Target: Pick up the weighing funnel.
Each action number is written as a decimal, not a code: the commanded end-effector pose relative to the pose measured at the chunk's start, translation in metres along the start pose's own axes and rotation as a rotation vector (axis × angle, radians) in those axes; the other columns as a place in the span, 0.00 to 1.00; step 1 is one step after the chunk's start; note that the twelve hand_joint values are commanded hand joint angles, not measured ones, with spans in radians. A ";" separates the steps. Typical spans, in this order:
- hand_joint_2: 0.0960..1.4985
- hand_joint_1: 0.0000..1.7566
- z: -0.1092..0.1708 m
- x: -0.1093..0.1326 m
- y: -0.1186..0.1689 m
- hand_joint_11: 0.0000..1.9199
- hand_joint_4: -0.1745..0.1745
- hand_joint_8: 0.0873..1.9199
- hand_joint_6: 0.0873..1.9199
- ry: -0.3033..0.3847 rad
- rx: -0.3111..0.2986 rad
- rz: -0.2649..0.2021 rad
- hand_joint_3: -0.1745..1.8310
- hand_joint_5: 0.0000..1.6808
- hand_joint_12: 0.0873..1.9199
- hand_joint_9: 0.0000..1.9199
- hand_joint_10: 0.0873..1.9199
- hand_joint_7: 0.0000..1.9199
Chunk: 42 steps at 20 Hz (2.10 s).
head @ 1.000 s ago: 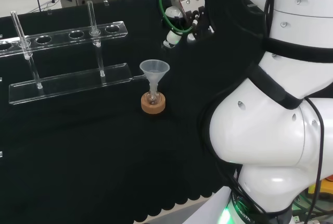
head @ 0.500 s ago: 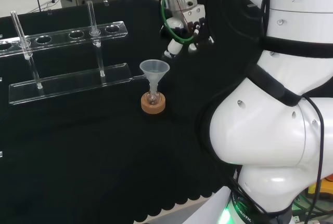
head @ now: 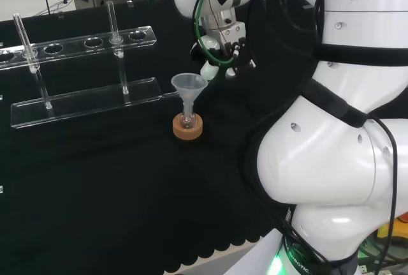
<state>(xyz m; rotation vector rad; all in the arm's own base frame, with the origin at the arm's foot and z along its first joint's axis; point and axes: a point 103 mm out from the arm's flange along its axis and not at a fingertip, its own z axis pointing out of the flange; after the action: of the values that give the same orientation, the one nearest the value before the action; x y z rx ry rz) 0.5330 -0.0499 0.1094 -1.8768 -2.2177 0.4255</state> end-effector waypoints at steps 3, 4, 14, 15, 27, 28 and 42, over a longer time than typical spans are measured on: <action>0.36 0.49 0.019 0.010 0.006 0.26 0.35 0.32 0.11 0.007 0.009 0.020 0.38 0.38 0.65 0.40 0.25 0.30; 0.36 0.49 0.020 0.010 0.006 0.26 0.35 0.32 0.17 0.007 0.008 0.022 0.39 0.37 0.65 0.41 0.24 0.30; 0.36 0.49 0.032 0.015 0.009 0.27 0.35 0.33 0.34 0.021 0.001 0.028 0.39 0.34 0.65 0.42 0.25 0.32; 0.36 0.49 0.033 0.016 0.010 0.27 0.35 0.33 0.35 0.020 0.003 0.026 0.39 0.34 0.65 0.42 0.25 0.32; 0.36 0.49 0.037 0.023 0.013 0.27 0.35 0.34 0.36 0.029 0.019 0.016 0.40 0.34 0.65 0.43 0.25 0.32; 0.36 0.49 0.038 0.024 0.013 0.27 0.35 0.34 0.36 0.030 0.020 0.015 0.40 0.34 0.65 0.43 0.25 0.32; 0.36 0.49 0.042 0.030 0.018 0.27 0.35 0.34 0.37 0.018 0.010 0.000 0.40 0.34 0.65 0.43 0.26 0.31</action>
<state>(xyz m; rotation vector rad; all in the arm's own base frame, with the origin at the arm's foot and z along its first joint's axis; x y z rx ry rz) 0.5303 -0.0219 0.0639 -1.8717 -2.2003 0.4181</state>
